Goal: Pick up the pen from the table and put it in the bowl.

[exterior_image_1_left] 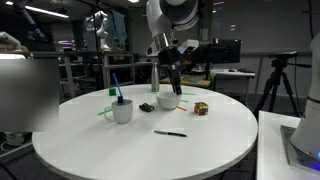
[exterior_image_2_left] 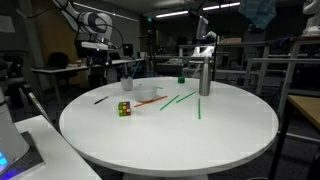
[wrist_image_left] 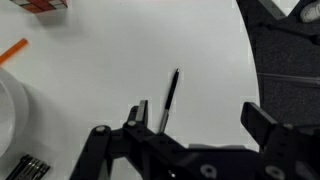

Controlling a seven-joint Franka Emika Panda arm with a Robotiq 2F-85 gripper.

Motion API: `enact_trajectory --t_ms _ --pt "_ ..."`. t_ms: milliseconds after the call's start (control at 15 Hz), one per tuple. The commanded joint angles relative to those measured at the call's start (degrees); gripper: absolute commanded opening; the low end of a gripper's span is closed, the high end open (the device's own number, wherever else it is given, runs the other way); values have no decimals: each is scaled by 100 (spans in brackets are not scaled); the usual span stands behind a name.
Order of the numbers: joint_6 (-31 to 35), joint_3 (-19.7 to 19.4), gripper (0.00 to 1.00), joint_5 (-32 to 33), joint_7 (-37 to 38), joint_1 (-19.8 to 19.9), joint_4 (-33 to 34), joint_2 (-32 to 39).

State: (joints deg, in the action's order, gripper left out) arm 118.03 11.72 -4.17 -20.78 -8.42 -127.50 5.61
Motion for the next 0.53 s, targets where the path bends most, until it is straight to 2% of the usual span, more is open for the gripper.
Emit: enact_trajectory --t_ms 0,200,467 --pt "786 15 100 -389 -39 -39 -760 20" --pt "1405 87 100 -522 57 -77 -1246 146" --pt "1562 197 100 -490 -55 -113 -1391 316"
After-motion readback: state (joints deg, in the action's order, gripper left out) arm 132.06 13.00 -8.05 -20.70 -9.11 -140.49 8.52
